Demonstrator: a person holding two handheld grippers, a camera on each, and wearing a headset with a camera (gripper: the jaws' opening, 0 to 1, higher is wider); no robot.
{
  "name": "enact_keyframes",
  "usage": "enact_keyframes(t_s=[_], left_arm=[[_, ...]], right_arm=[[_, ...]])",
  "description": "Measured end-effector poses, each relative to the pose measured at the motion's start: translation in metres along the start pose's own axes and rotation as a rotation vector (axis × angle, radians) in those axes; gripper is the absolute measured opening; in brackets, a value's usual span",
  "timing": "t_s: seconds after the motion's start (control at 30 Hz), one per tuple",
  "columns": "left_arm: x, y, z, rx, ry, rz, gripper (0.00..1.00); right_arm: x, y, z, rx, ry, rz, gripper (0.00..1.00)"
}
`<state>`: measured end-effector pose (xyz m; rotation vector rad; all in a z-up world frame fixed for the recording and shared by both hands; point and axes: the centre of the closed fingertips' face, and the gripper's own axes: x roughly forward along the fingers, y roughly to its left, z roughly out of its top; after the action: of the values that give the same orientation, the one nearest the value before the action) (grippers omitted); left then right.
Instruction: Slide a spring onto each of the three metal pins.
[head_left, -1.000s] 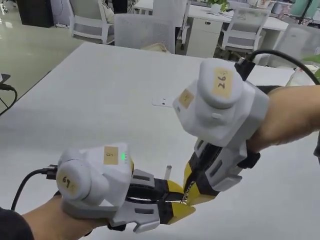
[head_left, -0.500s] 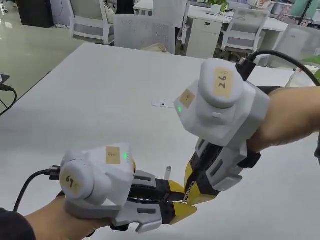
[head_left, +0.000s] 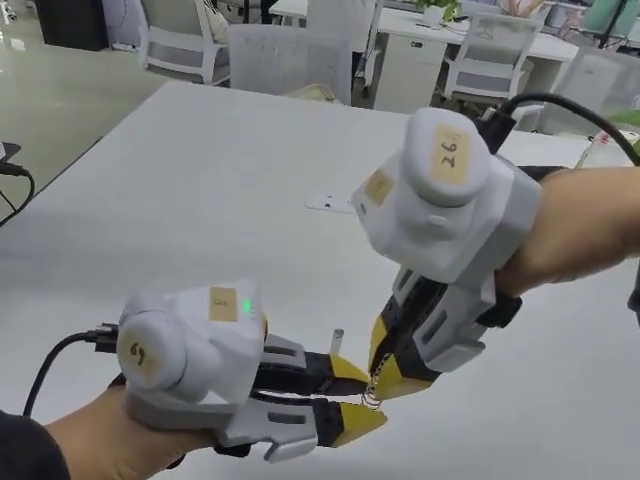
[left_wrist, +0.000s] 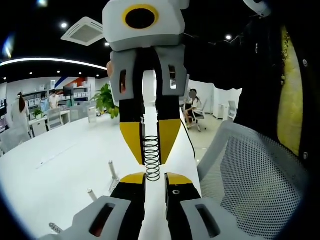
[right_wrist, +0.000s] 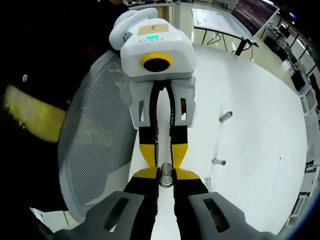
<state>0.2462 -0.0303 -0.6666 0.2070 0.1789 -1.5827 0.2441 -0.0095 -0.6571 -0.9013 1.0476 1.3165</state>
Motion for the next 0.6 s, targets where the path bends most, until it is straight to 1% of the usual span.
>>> enact_keyframes(t_s=[0.23, 0.37, 0.6], left_arm=[[-0.008, 0.008, -0.001, -0.013, -0.001, 0.02, 0.12], [-0.012, 0.009, -0.005, -0.024, 0.007, 0.024, 0.16], [-0.019, 0.01, -0.011, -0.057, 0.011, 0.027, 0.26]], right_arm=[[-0.007, -0.007, 0.001, 0.007, -0.012, -0.015, 0.07], [-0.009, -0.012, 0.0, 0.008, -0.009, -0.028, 0.07], [-0.014, -0.019, -0.001, 0.014, -0.012, -0.045, 0.07]])
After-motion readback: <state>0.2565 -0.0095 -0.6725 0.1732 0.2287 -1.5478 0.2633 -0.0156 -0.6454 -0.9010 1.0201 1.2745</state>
